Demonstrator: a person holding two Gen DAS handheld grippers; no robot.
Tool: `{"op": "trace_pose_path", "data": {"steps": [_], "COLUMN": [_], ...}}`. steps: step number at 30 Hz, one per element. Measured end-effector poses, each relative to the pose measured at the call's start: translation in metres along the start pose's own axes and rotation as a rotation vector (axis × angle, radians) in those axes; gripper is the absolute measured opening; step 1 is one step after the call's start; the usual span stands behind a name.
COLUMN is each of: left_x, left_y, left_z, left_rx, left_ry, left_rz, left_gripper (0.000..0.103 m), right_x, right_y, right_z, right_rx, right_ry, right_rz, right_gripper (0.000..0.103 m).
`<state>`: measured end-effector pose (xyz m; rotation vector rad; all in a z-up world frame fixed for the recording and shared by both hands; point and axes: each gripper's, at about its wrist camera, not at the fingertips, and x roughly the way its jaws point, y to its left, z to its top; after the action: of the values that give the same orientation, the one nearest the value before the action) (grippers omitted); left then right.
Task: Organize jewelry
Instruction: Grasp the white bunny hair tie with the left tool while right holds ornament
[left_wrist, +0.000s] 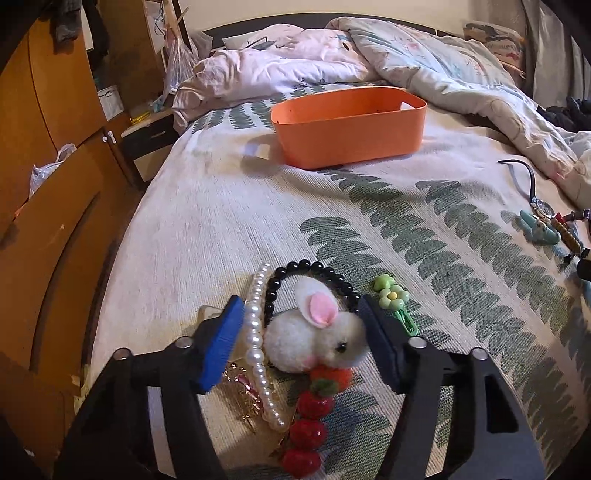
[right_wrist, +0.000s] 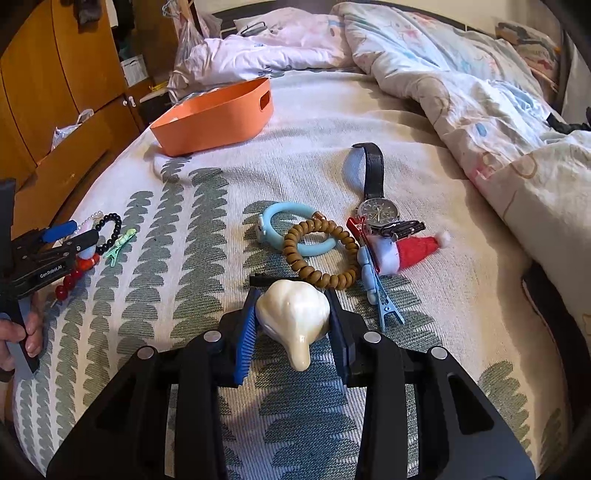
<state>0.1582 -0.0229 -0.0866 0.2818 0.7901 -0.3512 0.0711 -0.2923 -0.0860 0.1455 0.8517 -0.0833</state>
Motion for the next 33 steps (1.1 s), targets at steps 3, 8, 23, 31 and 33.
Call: {"op": "trace_pose_path", "data": {"steps": [3, 8, 23, 31, 33], "left_x": [-0.005, -0.011, -0.05, -0.085, -0.092], "left_y": [0.003, 0.002, 0.026, 0.04, 0.04], "left_z": [0.002, 0.002, 0.016, 0.032, 0.032], "left_rx": [-0.011, -0.002, -0.103, -0.152, -0.153], "left_ry": [-0.008, -0.009, -0.085, -0.163, -0.176], "left_rz": [-0.022, -0.043, -0.095, -0.147, -0.157], "left_gripper": [0.041, 0.03, 0.015, 0.014, 0.014], "right_x": [-0.002, -0.004, -0.026, -0.051, -0.058], "right_y": [0.001, -0.003, -0.017, -0.025, -0.025], "right_z": [0.0, 0.002, 0.01, 0.012, 0.011], "right_rx": [-0.001, 0.008, 0.052, 0.088, 0.092], "right_ry": [-0.006, -0.012, -0.072, -0.121, -0.132], "right_rz": [0.001, 0.004, 0.024, 0.057, 0.069], "right_gripper": [0.036, 0.036, 0.036, 0.035, 0.035]}}
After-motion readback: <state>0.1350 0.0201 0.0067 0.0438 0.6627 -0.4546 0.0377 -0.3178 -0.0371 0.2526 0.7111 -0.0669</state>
